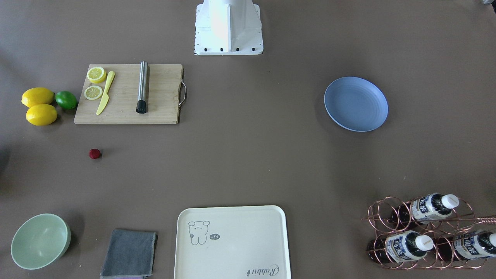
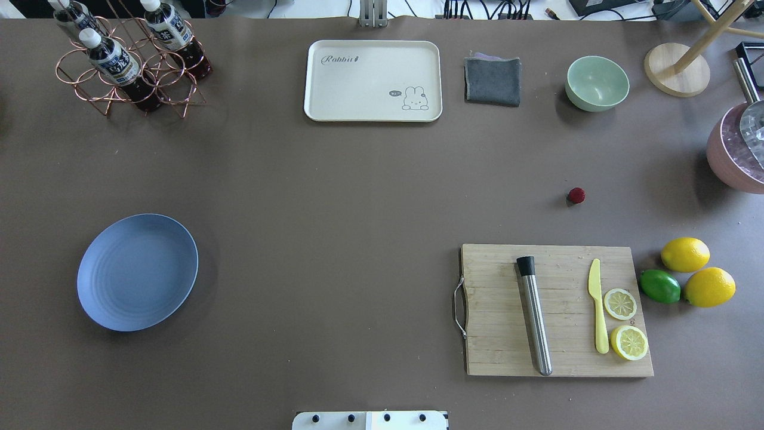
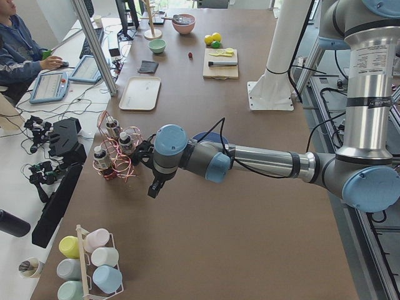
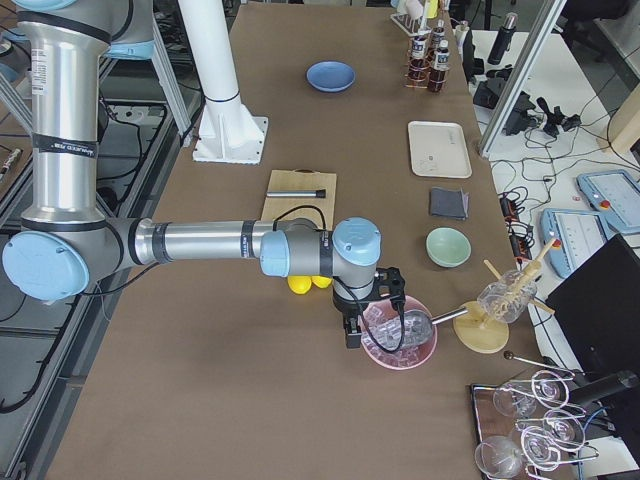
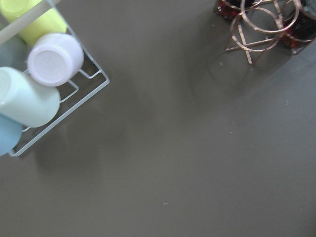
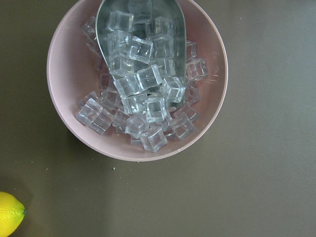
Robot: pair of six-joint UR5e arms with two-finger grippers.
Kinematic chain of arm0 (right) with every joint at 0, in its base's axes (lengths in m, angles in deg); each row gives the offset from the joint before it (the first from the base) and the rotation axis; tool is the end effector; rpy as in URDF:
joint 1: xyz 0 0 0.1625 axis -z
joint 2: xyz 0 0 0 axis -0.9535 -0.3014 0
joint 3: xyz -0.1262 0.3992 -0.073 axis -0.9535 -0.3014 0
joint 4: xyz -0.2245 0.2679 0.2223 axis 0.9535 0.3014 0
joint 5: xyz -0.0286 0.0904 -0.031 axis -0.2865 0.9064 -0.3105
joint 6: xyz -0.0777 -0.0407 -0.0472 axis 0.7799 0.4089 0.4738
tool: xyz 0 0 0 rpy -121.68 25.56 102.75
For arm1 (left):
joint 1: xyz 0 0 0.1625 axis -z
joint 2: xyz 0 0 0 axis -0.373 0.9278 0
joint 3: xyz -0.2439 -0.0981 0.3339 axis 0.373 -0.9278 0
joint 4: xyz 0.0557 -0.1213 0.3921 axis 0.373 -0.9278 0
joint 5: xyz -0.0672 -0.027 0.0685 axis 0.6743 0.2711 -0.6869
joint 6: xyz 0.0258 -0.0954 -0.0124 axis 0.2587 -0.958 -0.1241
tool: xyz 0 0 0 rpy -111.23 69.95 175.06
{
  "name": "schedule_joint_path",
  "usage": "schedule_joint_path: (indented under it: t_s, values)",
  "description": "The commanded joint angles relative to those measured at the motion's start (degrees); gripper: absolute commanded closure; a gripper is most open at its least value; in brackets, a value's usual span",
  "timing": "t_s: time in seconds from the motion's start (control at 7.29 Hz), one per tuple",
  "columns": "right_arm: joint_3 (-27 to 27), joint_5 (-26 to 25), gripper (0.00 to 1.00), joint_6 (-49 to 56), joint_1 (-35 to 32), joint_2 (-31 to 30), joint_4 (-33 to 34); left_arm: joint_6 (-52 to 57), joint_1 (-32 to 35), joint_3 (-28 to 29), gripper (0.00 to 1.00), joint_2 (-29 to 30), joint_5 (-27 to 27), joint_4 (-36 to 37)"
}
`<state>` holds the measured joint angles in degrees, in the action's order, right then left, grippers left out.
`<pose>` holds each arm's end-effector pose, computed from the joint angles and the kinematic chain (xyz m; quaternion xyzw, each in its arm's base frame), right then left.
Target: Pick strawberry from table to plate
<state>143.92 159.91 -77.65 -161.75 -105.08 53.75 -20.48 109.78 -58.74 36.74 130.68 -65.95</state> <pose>0.0637 -0.4573 0.6269 0.0349 -0.3412 -0.0453 0.9383 -0.0381 -0.4975 0.5591 0.2031 0.4125 0.1428 0.8764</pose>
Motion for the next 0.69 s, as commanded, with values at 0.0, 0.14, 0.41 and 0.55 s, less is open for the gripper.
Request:
schedule_joint_path:
  t_s: [0.0,0.14,0.41,0.55]
  values:
    - [0.9,2.8,0.0,-0.7,0.2,0.0,0.0,-12.8,-8.6,0.7,0.01,-2.9,-0.1,-8.6]
    - [1.5,4.6,0.0,-3.4,0.5,-0.1,-0.1,-20.8,-10.9,1.7,0.01,-5.4,-0.2,-17.2]
    - [1.7,4.6,0.0,-3.9,1.5,-0.1,-0.1,-34.8,-20.7,2.1,0.01,-8.3,-4.0,-28.4]
    - [1.7,4.7,0.0,-3.9,1.5,-0.2,-0.1,-41.7,-26.5,4.0,0.01,-8.3,-8.4,-35.2]
